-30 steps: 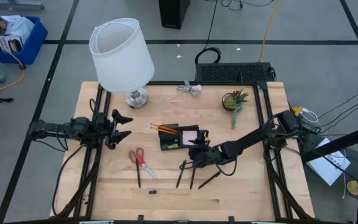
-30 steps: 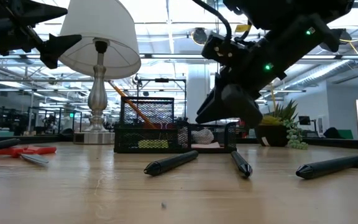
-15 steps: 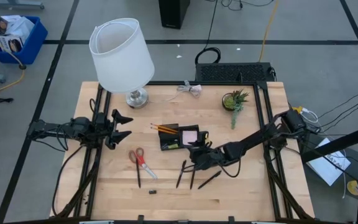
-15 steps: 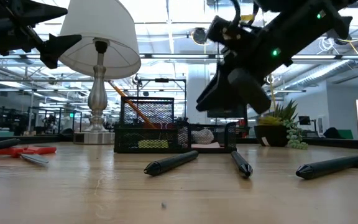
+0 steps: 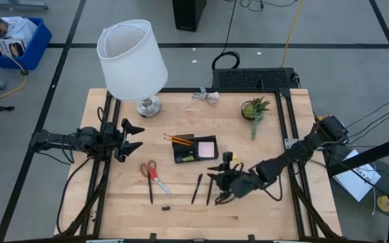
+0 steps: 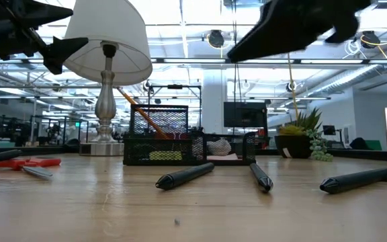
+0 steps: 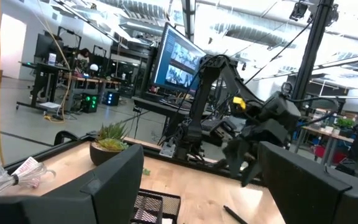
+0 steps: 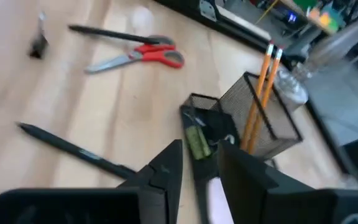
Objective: Pick and place office supplies into organizer
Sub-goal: Put the black pen into the black desk organizer
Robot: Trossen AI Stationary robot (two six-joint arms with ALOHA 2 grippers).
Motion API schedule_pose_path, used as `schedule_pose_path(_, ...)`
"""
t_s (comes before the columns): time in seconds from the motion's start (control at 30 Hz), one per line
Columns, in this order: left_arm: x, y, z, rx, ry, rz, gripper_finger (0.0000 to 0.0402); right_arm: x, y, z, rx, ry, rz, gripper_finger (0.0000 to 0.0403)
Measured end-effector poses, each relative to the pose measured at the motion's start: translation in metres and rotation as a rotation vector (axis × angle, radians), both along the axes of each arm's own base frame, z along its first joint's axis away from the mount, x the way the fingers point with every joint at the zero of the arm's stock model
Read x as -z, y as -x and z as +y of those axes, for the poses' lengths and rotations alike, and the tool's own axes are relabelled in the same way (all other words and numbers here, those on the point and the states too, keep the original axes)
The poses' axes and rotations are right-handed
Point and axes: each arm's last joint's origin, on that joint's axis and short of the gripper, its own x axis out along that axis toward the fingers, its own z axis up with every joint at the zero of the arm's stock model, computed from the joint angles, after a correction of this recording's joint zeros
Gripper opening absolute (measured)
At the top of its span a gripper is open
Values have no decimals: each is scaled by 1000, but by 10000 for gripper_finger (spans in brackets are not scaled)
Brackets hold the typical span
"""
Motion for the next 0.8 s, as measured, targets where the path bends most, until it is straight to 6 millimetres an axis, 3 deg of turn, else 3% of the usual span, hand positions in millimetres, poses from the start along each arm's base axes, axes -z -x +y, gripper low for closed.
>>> schedule_pose_path(0.33, 0, 0, 0, 0, 0, 0, 319, 10, 38, 19, -124, -350, 239, 93)
schedule_pose_path(0.67, 0, 0, 0, 0, 0, 0, 319, 36, 59, 27, -190, -645, 420, 93)
schedule_pose_path(0.8, 0, 0, 0, 0, 0, -1, 319, 37, 61, 27, -128, -713, 422, 93)
